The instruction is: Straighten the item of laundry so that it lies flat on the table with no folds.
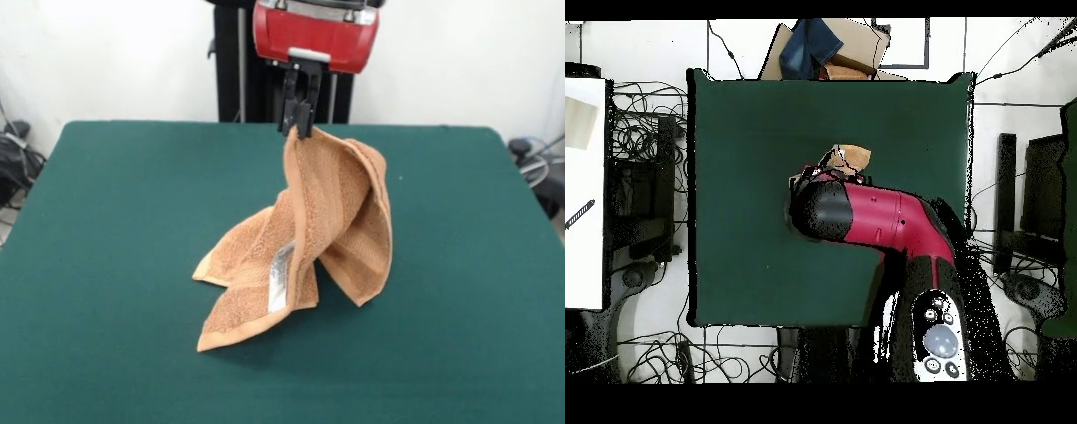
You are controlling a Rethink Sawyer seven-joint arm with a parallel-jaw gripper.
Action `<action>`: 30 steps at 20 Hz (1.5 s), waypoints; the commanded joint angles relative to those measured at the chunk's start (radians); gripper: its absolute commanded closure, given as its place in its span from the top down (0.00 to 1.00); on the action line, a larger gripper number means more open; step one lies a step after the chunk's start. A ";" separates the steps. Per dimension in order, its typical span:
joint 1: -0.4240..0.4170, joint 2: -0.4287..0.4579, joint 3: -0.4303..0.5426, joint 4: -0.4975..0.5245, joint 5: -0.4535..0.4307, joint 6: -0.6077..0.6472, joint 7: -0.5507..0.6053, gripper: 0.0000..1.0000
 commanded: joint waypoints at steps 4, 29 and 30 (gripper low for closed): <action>-0.039 0.067 0.134 -0.070 -0.055 0.320 -0.131 0.00; -0.289 0.192 0.293 -0.208 -0.094 0.328 -0.257 0.00; -0.301 0.199 0.299 -0.208 -0.100 0.322 -0.252 0.00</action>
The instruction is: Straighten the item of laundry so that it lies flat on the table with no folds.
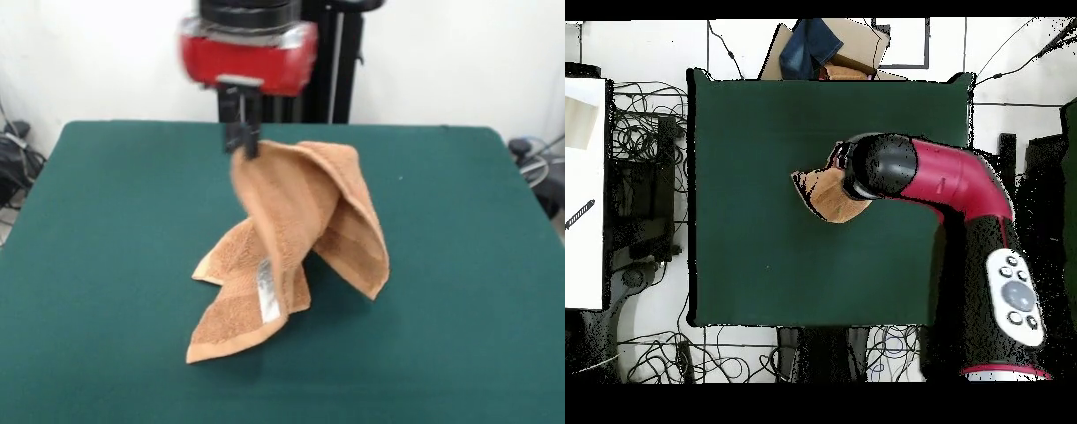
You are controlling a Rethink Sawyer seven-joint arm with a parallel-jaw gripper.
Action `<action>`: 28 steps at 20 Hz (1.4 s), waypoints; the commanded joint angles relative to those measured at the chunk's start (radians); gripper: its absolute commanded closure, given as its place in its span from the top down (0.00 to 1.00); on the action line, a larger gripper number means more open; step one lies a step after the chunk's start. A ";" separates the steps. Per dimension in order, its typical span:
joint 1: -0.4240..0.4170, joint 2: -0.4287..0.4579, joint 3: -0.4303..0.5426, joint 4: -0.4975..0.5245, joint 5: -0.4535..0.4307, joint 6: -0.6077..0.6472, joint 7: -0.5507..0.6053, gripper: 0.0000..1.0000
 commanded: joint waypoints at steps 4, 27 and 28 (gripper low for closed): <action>-0.113 0.094 0.131 -0.011 -0.079 0.061 -0.239 0.00; -0.126 -0.061 0.176 0.076 -0.083 0.168 -0.140 0.00; -0.125 -0.069 0.176 0.081 -0.080 0.174 -0.135 0.00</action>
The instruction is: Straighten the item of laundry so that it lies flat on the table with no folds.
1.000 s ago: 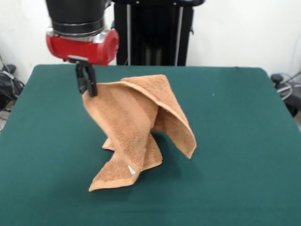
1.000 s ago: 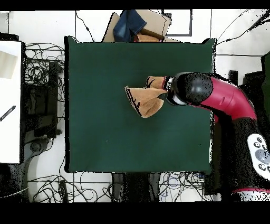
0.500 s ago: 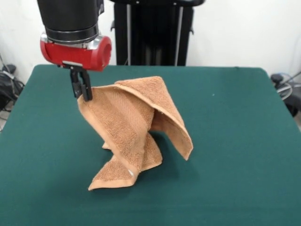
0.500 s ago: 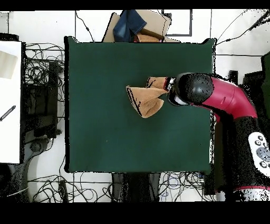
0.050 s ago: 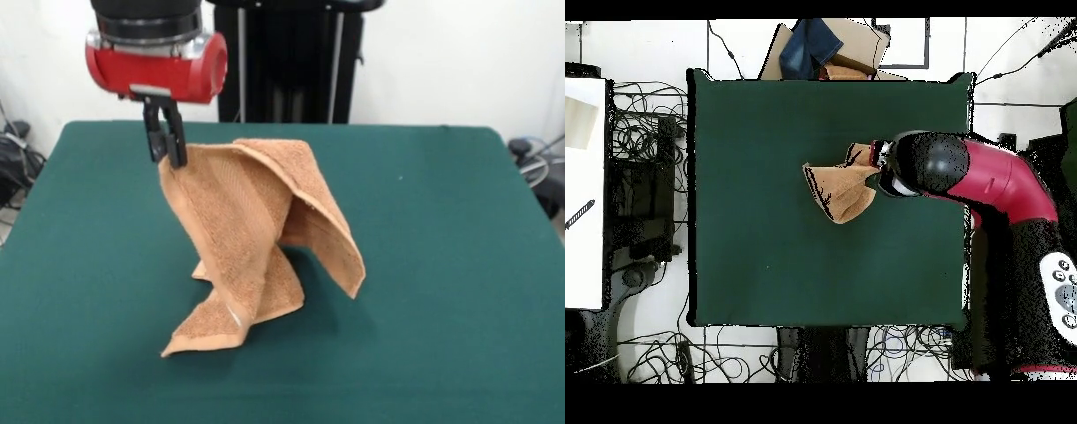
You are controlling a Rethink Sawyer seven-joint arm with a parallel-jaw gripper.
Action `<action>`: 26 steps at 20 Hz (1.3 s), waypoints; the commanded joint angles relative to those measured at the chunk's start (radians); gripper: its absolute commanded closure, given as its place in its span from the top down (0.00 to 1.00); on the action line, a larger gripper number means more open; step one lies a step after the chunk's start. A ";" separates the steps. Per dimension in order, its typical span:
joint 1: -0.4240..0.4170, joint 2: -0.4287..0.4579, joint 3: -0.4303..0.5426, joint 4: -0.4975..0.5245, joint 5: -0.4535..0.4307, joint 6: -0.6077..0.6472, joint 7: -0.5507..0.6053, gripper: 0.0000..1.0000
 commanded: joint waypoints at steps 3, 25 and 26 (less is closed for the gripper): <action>0.017 -0.095 0.068 0.106 -0.001 0.168 -0.131 0.00; -0.031 -0.258 0.104 0.115 0.037 0.419 -0.197 0.00; -0.033 -0.262 0.104 0.114 0.037 0.424 -0.202 0.00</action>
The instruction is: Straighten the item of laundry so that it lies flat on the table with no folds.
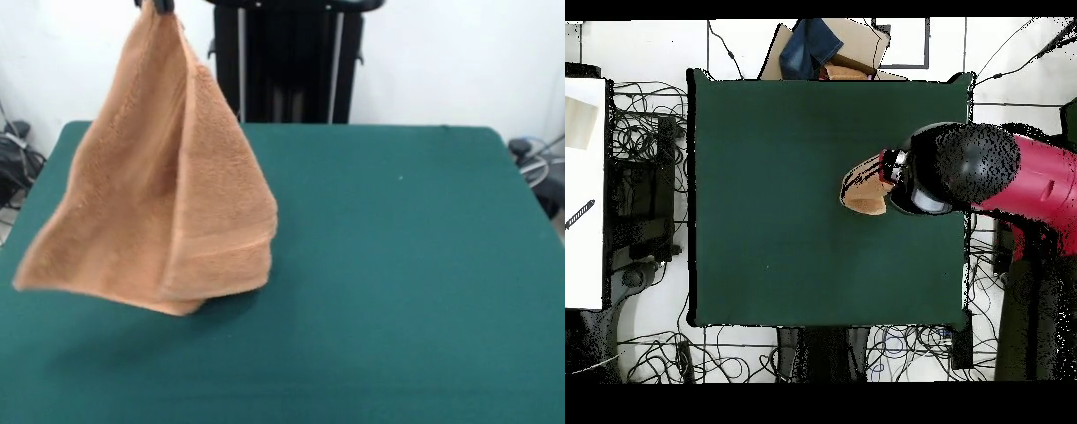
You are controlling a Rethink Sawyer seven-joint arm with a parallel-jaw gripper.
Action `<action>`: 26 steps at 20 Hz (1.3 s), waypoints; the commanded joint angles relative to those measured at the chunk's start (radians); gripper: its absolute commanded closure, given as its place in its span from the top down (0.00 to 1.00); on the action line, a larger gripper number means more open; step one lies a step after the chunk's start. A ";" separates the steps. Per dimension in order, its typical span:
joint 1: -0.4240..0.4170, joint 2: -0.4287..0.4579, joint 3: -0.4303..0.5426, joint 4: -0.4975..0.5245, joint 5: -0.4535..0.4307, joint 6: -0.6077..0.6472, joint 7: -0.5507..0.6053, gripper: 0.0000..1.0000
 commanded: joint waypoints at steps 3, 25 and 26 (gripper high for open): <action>-0.020 -0.060 0.079 0.113 0.025 0.131 -0.219 0.00; -0.214 -0.128 0.148 0.300 0.006 0.039 -0.409 0.00; -0.221 -0.131 0.149 0.306 0.007 0.037 -0.417 0.00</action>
